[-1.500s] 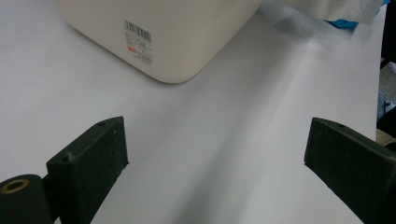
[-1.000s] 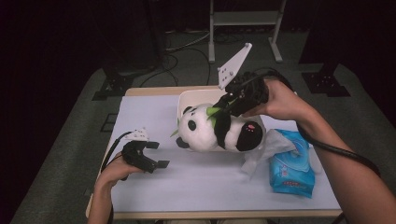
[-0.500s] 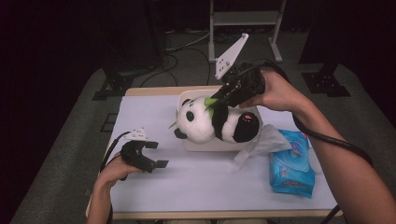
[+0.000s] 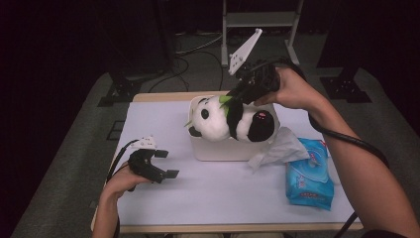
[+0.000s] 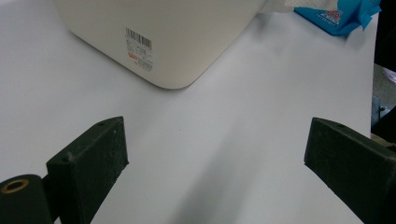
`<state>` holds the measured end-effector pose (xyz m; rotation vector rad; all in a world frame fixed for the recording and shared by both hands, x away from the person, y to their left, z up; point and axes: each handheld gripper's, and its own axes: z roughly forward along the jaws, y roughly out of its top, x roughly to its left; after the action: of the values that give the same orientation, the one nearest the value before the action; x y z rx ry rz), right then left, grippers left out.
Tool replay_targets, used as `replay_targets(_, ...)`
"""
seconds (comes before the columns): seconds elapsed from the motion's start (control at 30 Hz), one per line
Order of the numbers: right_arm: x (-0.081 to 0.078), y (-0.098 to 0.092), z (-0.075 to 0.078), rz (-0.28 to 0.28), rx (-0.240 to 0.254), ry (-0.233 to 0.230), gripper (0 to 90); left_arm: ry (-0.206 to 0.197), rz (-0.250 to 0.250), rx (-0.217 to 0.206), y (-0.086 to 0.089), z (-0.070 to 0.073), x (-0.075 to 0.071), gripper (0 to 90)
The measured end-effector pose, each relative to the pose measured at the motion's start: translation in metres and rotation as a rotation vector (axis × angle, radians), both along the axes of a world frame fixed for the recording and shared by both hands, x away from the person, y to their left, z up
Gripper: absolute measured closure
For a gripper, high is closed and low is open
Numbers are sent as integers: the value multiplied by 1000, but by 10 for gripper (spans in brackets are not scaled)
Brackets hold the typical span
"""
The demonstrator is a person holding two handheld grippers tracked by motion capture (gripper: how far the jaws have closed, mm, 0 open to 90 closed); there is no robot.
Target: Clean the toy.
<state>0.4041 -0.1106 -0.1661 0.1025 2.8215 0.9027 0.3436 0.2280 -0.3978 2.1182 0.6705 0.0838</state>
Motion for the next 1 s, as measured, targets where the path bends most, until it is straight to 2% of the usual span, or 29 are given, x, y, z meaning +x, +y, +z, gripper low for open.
replay_targets(0.27, 12, 5, 2, -9, -24, -3, 741, -1, 8, -10, 3, 1, 0, 51)
replay_targets(0.7, 26, 7, 2, -29, -14, 2, 741, 0, 11, -13, 4, 0, 0, 51)
replay_targets(1.0, 39, 9, 0, -53, -36, -4, 741, 4, 10, -11, 3, -1, 0, 51)
